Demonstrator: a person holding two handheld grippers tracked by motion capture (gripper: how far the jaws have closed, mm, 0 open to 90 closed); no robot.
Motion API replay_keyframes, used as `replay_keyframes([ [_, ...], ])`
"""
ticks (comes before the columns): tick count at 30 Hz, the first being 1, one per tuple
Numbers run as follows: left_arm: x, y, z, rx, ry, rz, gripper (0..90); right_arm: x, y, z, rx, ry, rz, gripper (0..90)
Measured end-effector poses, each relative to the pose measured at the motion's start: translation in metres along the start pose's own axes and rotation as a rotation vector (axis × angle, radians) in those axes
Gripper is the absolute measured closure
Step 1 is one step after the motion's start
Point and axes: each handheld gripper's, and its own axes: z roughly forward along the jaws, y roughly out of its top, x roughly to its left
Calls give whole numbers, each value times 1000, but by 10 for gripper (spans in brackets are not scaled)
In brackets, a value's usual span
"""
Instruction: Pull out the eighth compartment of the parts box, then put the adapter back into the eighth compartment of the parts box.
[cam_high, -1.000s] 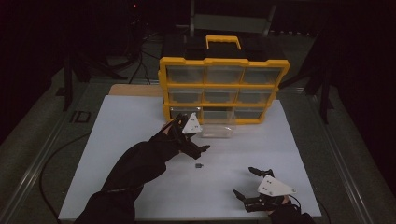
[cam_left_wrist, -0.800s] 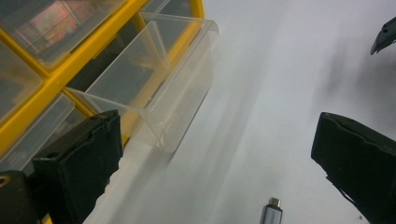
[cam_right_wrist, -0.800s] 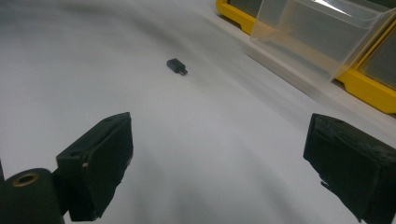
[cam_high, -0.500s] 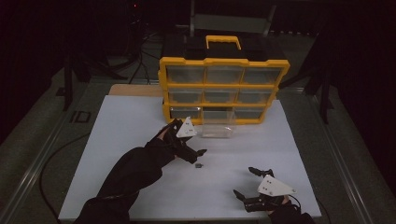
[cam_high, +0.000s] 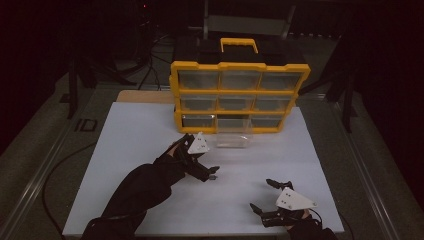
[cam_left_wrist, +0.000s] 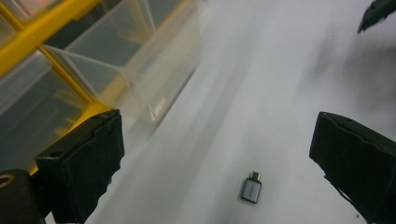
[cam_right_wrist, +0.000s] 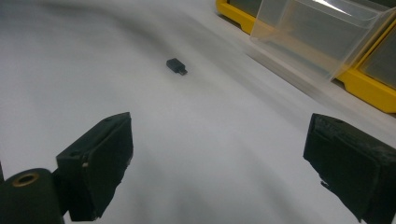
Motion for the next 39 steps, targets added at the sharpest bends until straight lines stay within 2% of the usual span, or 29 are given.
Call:
replay_keyframes([
  [5,-3,-5,2,1,-23,-25,29,1,0,0,4,2,-4,83],
  [12,-5,-8,3,12,-23,-27,29,0,0,1,6,-2,-2,84],
  [17,-7,-10,3,11,-44,-39,26,0,0,1,4,-2,-2,84],
  [22,-11,-11,4,11,-60,-34,22,0,0,0,5,-2,-4,84],
  [33,-15,-23,14,26,-97,-51,29,0,0,0,5,-3,-2,84],
  [39,-17,-29,20,46,-100,-50,49,0,0,0,5,-1,-3,84],
])
